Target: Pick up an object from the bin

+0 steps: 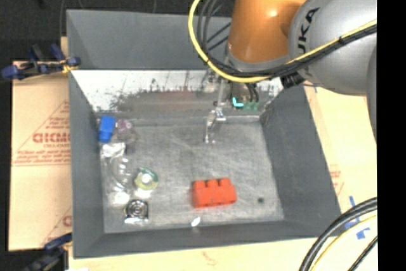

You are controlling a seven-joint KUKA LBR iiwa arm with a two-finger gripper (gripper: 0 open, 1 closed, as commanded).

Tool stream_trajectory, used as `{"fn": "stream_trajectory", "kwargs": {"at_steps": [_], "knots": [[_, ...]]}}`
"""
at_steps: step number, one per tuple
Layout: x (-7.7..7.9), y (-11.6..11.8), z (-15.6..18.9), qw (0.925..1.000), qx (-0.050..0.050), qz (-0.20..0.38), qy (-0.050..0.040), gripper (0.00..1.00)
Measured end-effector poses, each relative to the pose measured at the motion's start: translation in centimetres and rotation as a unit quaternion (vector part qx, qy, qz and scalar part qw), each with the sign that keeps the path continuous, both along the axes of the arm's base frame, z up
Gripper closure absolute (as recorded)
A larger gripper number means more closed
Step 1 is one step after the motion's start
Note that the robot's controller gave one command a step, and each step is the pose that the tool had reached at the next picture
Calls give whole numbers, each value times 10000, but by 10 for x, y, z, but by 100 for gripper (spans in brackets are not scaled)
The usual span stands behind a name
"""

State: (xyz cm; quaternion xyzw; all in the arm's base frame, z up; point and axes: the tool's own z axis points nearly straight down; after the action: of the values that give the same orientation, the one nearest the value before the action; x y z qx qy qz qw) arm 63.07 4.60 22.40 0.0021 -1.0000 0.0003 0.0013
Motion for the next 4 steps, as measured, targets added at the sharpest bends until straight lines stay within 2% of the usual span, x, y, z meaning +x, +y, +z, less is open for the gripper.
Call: {"fn": "stream_trajectory", "kwargs": {"at_steps": [1, 2, 3, 4], "knots": [[-118, -28, -151, 9922, -2, 1240, -100, 0], [-126, -32, -123, 9967, 15, 810, -41, 0], [-122, -45, -124, 9978, 16, 654, -47, 0], [-120, -47, -150, 9981, 22, 612, -89, 0]]}}
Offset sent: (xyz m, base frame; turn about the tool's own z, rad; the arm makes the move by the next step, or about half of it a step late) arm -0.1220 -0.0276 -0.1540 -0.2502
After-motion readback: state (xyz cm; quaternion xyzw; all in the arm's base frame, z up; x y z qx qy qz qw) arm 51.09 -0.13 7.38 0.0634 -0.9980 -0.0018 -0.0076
